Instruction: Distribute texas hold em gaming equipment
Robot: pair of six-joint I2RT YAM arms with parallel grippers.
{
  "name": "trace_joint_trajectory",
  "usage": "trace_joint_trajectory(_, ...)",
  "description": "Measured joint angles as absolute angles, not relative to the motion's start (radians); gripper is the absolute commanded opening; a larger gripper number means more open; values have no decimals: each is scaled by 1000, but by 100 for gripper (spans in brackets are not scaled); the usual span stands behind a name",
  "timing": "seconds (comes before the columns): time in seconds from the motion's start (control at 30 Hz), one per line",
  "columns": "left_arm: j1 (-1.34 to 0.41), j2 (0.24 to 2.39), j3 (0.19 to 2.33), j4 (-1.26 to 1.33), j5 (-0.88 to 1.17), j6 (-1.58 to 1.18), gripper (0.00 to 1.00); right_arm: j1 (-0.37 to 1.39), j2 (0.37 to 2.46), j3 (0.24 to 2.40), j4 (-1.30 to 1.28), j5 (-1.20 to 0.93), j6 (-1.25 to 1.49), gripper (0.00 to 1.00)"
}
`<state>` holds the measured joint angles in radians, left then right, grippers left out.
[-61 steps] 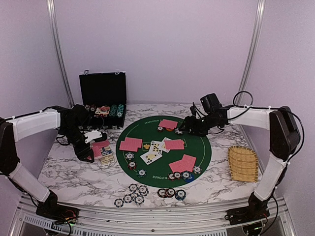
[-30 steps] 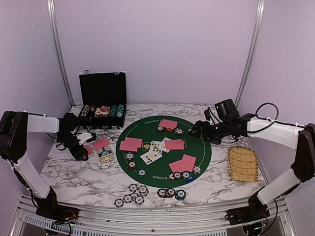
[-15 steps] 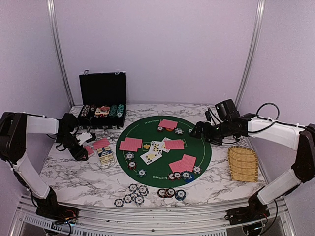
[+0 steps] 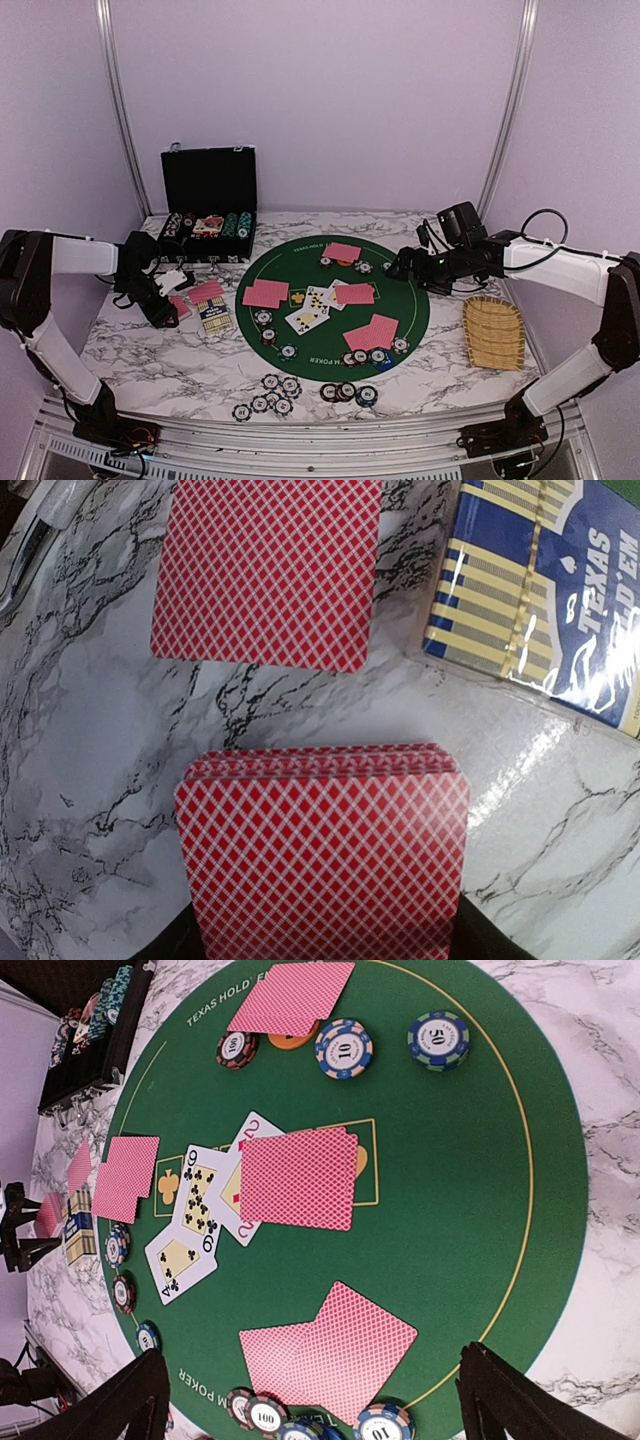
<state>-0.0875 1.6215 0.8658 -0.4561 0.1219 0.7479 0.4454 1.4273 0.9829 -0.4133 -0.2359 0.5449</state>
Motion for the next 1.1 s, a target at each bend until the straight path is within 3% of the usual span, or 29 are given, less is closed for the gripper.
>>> trace_joint_trajectory(0.13,-88,1621,865,-456,121,748,60,445,1426,983,-413,-236,545,99)
trace_joint_trajectory(0.17,-88,1620,864,-456,121,748,67,445,1425,983,-413,-236,545,99)
trace_joint_trajectory(0.2,-88,1618,863,-455,120,748,85,445,1424,983,-413,-236,545,99)
trace_joint_trajectory(0.23,-88,1617,861,-456,119,748,97,445,1423,983,-413,-236,545,99)
trace_joint_trajectory(0.27,-88,1616,860,-456,116,751,99,445,1422,983,-413,-236,545,99)
trace_joint_trajectory(0.63,-88,1575,859,-505,96,744,99,439,1402,984,-425,-221,541,99)
trace_joint_trajectory(0.8,-88,1533,956,-592,110,708,99,422,1385,985,-429,-191,529,99)
trace_joint_trajectory(1.1,-88,1401,1119,-501,259,480,99,346,1305,992,-421,126,465,99)
